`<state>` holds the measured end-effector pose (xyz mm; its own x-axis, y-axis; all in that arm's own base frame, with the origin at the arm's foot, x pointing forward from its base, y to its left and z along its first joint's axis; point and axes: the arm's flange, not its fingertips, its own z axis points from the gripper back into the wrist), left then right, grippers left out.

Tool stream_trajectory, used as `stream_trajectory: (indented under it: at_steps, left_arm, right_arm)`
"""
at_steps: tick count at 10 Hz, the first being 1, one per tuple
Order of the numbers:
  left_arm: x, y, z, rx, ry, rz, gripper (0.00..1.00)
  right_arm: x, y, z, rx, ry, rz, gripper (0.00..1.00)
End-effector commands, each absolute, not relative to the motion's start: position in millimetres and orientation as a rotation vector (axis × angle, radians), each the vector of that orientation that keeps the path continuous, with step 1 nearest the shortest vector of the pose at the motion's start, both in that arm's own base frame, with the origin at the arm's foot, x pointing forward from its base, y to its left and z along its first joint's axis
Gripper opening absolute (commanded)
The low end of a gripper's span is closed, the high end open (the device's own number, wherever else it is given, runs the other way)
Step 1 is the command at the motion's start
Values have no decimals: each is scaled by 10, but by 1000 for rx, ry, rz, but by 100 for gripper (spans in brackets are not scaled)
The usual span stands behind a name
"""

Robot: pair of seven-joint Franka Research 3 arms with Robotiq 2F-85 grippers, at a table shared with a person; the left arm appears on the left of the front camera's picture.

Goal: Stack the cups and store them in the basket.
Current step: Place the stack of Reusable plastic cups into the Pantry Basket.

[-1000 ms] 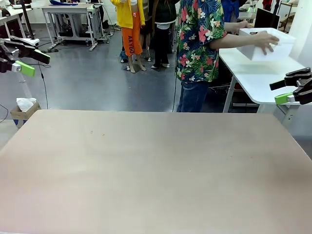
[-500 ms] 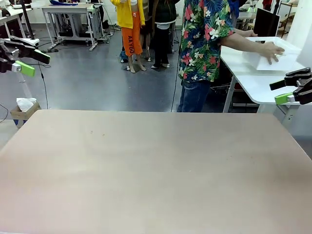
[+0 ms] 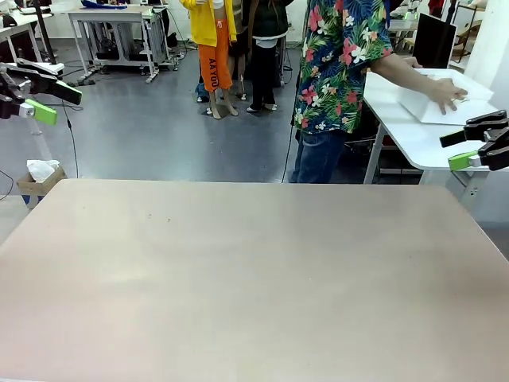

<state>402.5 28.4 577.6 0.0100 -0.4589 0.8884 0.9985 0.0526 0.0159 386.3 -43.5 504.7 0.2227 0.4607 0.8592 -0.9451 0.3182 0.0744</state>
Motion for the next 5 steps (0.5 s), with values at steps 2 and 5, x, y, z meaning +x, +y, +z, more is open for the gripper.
stream_trajectory:
  at_steps: [2,5]
  left_arm:
    - [4006,274,5816,-823,-882,-1350,100]
    - [4006,274,5816,-823,-882,-1350,100]
  right_arm:
    - [3862,-415,5059,712,-881,1078,100]
    - [3862,-415,5059,712,-881,1078,100]
